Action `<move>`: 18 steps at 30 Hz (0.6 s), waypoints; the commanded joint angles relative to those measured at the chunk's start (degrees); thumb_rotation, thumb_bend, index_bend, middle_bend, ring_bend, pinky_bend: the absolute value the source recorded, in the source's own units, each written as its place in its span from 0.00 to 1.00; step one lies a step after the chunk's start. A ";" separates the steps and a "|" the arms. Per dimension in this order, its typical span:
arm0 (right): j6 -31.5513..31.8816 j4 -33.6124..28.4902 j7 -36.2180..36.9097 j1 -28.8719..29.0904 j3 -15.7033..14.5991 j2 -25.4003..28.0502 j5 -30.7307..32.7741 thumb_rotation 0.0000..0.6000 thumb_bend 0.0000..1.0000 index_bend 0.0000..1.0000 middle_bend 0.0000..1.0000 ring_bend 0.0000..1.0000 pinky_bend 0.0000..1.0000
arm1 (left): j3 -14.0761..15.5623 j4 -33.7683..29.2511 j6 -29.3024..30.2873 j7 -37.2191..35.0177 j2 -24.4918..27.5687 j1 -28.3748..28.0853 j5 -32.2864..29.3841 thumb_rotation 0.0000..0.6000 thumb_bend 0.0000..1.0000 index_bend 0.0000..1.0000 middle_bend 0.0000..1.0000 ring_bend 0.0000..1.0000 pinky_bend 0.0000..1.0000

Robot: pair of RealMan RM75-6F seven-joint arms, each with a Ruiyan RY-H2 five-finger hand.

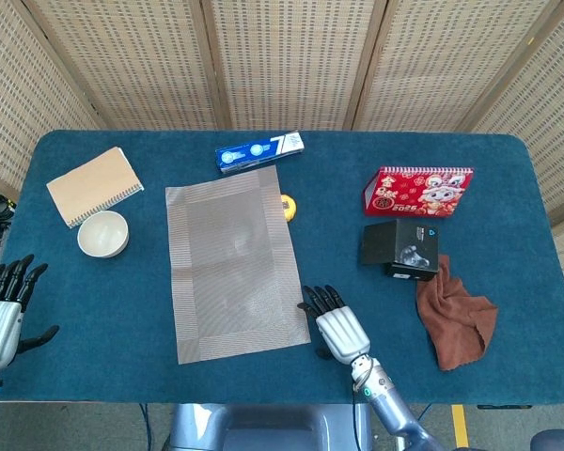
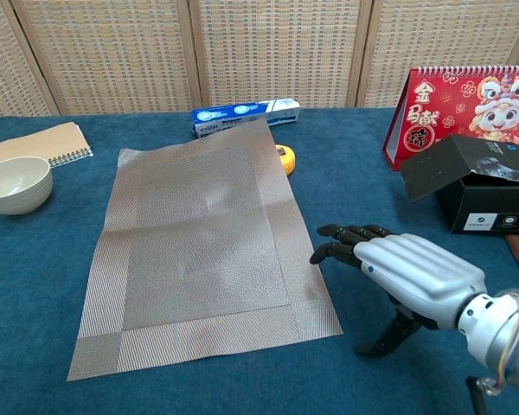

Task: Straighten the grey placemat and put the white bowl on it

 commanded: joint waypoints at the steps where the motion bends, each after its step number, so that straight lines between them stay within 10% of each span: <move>1: -0.37 0.79 -0.34 0.53 0.27 -0.87 0.84 1.00 0.09 0.23 0.00 0.00 0.00 | -0.22 0.13 -0.29 -0.43 0.06 0.01 -0.26 1.00 0.09 0.10 0.00 0.00 0.00; 18: 1.33 5.73 0.99 2.83 0.46 -5.62 -0.32 1.00 0.32 0.30 0.00 0.00 0.00 | -0.66 0.34 -1.46 -1.55 0.28 -0.03 -0.54 1.00 0.09 0.12 0.00 0.00 0.00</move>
